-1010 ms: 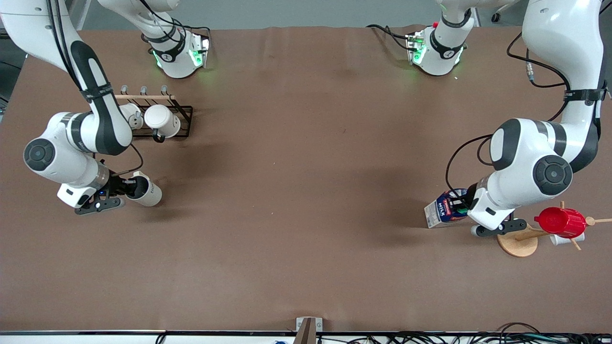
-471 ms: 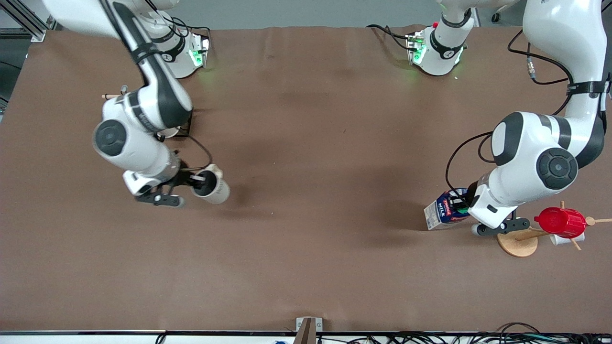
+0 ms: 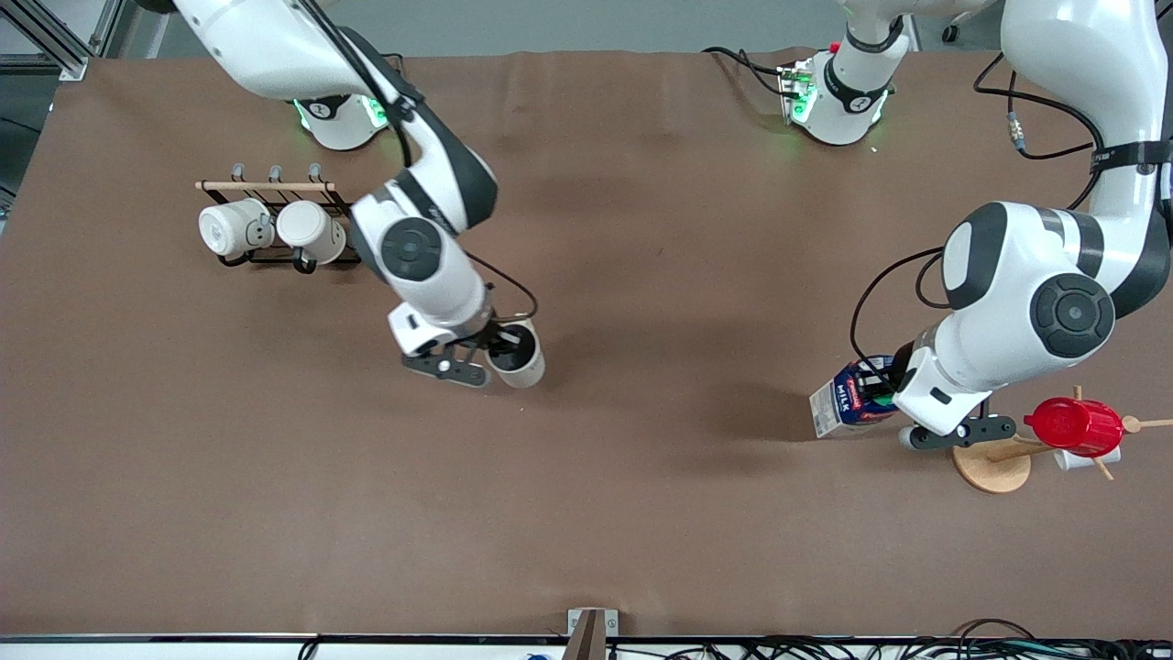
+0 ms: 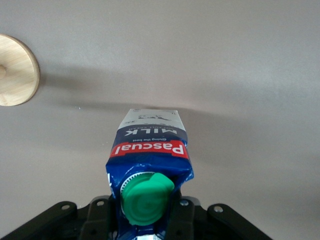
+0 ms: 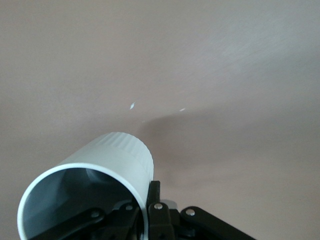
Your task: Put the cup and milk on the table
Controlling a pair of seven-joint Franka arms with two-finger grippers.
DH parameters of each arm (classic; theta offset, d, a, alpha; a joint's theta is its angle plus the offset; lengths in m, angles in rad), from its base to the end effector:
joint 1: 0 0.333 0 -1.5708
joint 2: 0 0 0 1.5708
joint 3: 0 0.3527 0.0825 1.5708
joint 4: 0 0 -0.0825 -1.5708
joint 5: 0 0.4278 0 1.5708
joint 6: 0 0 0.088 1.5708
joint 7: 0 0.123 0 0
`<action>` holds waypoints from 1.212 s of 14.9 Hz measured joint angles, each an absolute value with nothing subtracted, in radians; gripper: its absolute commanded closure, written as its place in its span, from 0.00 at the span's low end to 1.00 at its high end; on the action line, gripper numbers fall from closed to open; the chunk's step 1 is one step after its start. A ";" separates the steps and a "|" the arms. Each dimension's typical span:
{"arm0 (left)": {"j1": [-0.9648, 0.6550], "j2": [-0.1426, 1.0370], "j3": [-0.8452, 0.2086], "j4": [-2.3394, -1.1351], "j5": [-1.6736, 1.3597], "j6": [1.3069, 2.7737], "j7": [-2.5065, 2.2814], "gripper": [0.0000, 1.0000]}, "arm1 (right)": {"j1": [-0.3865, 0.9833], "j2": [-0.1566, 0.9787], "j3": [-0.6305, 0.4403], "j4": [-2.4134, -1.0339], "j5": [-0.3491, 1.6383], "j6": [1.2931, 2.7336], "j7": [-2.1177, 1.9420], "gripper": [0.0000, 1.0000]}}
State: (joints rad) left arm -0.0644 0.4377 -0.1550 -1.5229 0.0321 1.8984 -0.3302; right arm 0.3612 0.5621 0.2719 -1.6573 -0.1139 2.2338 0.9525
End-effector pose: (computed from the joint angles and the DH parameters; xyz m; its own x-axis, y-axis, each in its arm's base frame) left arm 0.7174 -0.1414 0.4061 0.9916 0.1111 -0.0654 0.1124 -0.9935 0.0153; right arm 0.6121 0.4147 0.2854 0.9573 -0.2885 -0.0201 -0.2892 -0.9554 -0.0605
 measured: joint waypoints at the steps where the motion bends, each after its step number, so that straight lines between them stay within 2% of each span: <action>1: -0.072 0.437 -0.155 -1.512 0.032 1.884 -0.343 0.68 | 0.384 0.601 0.271 -1.627 -0.125 2.250 0.984 1.00; 4: -0.119 0.436 -0.157 -1.490 0.032 1.862 -0.411 0.68 | 0.424 0.668 0.271 -1.574 -0.130 2.271 1.032 0.99; 10: -0.283 0.436 -0.160 -1.487 0.032 1.861 -0.652 0.69 | 0.455 0.692 0.270 -1.564 -0.144 2.278 1.050 0.90; 11: -0.310 0.437 -0.161 -1.487 0.032 1.861 -0.690 0.69 | 0.455 0.696 0.270 -1.564 -0.154 2.278 1.056 0.78; 12: -0.338 0.440 -0.161 -1.486 0.032 1.861 -0.733 0.69 | 0.455 0.699 0.270 -1.564 -0.165 2.280 1.067 0.55; 13: -0.367 0.446 -0.161 -1.484 0.032 1.861 -0.779 0.69 | 0.455 0.703 0.269 -1.564 -0.172 2.281 1.075 0.26; 14: -0.394 0.455 -0.161 -1.480 0.032 1.861 -0.825 0.69 | 0.455 0.706 0.269 -1.564 -0.177 2.282 1.080 0.05; 15: -0.419 0.465 -0.161 -1.471 0.032 1.862 -0.866 0.69 | 0.455 0.708 0.269 -1.563 -0.178 2.284 1.084 0.00; 18: -0.481 0.509 -0.162 -1.428 0.032 1.865 -0.953 0.69 | 0.449 0.704 0.265 -1.547 -0.178 2.284 1.089 0.00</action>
State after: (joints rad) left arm -0.4812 0.5086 -0.1619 -1.4278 0.0320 1.8653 -0.9532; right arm 0.4489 0.7039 0.2648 -1.5468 -0.1776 2.2839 1.0888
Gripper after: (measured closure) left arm 0.652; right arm 0.392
